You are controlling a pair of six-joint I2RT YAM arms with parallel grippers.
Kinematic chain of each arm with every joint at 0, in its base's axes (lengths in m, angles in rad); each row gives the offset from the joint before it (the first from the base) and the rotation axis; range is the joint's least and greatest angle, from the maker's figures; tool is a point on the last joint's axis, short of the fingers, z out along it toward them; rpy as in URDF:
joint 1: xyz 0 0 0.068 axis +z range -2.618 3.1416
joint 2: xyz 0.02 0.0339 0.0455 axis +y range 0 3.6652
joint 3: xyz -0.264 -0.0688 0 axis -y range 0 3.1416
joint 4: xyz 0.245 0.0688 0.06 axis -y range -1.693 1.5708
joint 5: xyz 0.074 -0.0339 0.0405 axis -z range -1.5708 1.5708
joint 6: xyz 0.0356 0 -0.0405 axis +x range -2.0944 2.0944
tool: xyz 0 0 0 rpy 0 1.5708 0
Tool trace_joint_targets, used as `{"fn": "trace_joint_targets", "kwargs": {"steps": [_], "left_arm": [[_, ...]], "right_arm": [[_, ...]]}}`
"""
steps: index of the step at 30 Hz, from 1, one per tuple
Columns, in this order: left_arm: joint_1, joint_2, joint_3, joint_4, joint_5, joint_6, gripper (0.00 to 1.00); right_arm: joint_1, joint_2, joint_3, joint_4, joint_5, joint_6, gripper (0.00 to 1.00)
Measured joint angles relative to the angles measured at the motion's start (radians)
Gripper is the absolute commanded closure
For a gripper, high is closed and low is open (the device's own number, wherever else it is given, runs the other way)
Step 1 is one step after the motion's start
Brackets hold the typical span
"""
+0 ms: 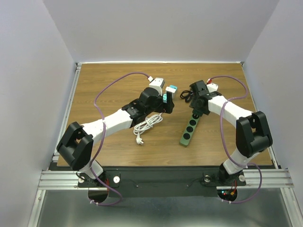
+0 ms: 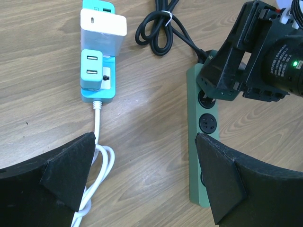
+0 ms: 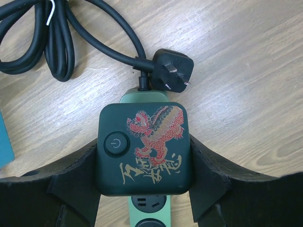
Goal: Insert the plug
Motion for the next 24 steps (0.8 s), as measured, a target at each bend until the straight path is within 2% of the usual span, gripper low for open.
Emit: {"fn": "trace_joint_targets", "kwargs": {"steps": [24], "left_arm": [[0.000,-0.003,-0.031,0.018,-0.001,-0.002,0.01]], "right_arm": [[0.173,-0.107,-0.138,0.032,0.222,0.102,1.00]]}}
